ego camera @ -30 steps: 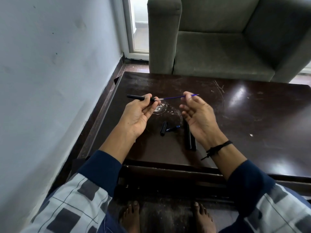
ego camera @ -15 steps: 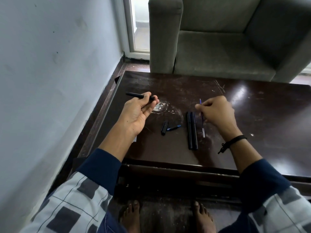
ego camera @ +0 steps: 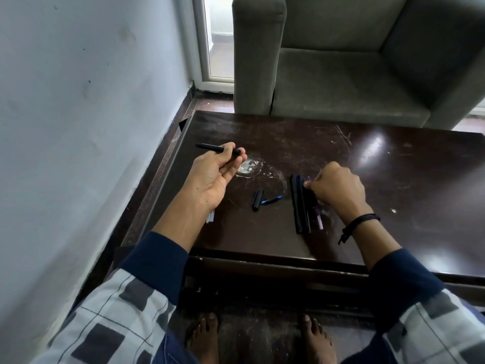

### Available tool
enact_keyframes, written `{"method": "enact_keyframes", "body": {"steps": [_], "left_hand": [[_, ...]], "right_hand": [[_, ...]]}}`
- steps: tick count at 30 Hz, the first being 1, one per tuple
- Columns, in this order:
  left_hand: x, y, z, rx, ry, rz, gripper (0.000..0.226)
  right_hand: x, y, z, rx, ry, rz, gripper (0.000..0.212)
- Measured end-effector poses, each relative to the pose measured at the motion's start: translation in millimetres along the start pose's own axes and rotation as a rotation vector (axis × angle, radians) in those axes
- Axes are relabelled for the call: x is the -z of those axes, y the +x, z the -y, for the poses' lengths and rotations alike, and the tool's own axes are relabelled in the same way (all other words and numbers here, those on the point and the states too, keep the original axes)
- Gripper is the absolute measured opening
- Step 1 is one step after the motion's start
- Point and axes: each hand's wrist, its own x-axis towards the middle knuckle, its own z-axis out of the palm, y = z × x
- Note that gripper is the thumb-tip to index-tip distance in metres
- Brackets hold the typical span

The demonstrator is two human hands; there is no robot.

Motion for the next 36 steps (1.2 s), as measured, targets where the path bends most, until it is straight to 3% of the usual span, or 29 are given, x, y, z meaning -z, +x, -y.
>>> {"method": "enact_keyframes", "body": {"steps": [7, 15, 21, 26, 36], "left_hand": [[4.1, 3.6, -8.4, -0.022, -0.018, -0.003, 0.008], [16.6, 14.8, -27.6, -0.079, -0.083, -0.032, 0.006], [14.3, 15.7, -25.6, -0.082, -0.079, -0.028, 0.006], [12.4, 15.5, -25.0, -0.083, -0.070, -0.033, 0.007], [12.8, 16.0, -23.0, -0.074, -0.066, -0.018, 0.008]], "right_hand": [[6.9, -2.9, 2.6, 0.033, 0.063, -0.068, 0.026], [-0.4, -22.1, 41.3, 0.406, 0.261, -0.042, 0.011], [-17.9, -39.0, 68.5, 0.643, 0.158, 0.071, 0.012], [-36.6, -53.3, 88.7, 0.902, 0.006, 0.210, 0.030], [-53.4, -59.1, 95.4, 0.995, -0.043, 0.260, 0.035]]}}
